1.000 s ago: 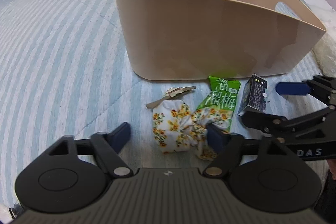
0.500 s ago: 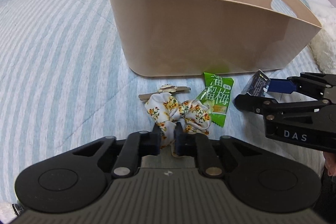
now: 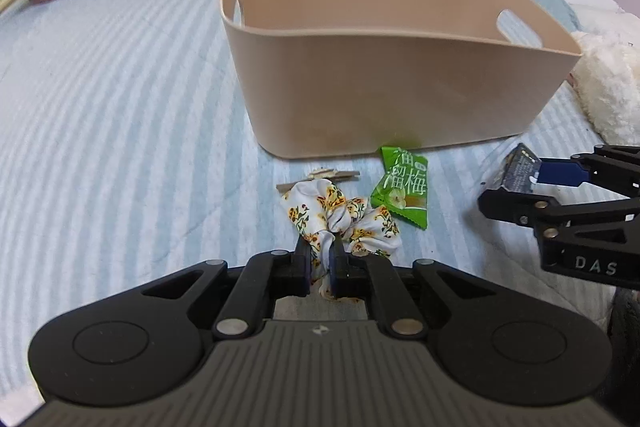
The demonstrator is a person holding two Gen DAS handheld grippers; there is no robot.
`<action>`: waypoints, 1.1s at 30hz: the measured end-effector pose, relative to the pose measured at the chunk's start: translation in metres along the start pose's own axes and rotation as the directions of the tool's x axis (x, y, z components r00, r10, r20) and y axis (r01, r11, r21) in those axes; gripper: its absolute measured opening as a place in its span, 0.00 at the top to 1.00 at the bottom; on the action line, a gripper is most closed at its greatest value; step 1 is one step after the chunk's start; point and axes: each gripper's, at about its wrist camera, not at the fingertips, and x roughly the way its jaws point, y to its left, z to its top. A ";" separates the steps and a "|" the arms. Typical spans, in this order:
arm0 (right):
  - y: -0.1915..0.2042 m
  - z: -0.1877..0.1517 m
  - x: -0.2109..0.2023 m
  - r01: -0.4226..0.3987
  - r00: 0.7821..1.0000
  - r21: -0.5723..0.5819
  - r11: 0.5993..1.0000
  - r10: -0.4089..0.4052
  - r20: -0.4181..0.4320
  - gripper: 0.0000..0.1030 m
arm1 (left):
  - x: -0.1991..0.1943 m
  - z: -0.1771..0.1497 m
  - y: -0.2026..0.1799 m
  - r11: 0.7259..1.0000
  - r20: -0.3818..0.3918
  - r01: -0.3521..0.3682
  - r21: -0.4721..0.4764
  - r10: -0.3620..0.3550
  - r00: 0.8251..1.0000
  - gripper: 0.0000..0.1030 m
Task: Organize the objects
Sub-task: 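Carry both items into the basket and open both tools to drop them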
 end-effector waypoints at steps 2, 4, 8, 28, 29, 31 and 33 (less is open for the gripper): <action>0.000 0.000 -0.010 0.014 1.000 0.010 1.000 -0.015 0.012 0.52 | -0.009 0.000 0.000 1.000 0.018 -0.006 0.002 0.006 1.000 0.91; -0.001 0.000 -0.019 0.019 1.000 0.018 1.000 -0.019 0.020 0.52 | -0.018 0.001 0.002 1.000 0.036 -0.010 0.002 0.010 0.999 0.91; 0.000 0.002 -0.040 0.031 0.998 0.030 0.999 -0.032 0.047 0.52 | -0.038 0.002 0.004 1.000 0.075 -0.021 0.004 0.020 0.997 0.91; -0.021 0.064 -0.116 0.066 0.959 0.078 0.995 -0.085 0.271 0.52 | -0.107 0.069 0.003 0.997 0.319 -0.072 0.025 0.060 0.946 0.91; -0.023 0.069 -0.115 0.070 0.956 0.081 0.994 -0.090 0.279 0.52 | -0.105 0.076 0.001 0.997 0.326 -0.077 0.028 0.064 0.943 0.91; -0.027 0.077 -0.113 0.079 0.952 0.087 0.993 -0.101 0.290 0.52 | -0.098 0.089 -0.001 0.996 0.334 -0.089 0.033 0.073 0.940 0.91; -0.032 0.087 -0.108 0.087 0.949 0.096 0.992 -0.111 0.296 0.52 | -0.087 0.100 -0.004 0.994 0.339 -0.102 0.039 0.082 0.937 0.91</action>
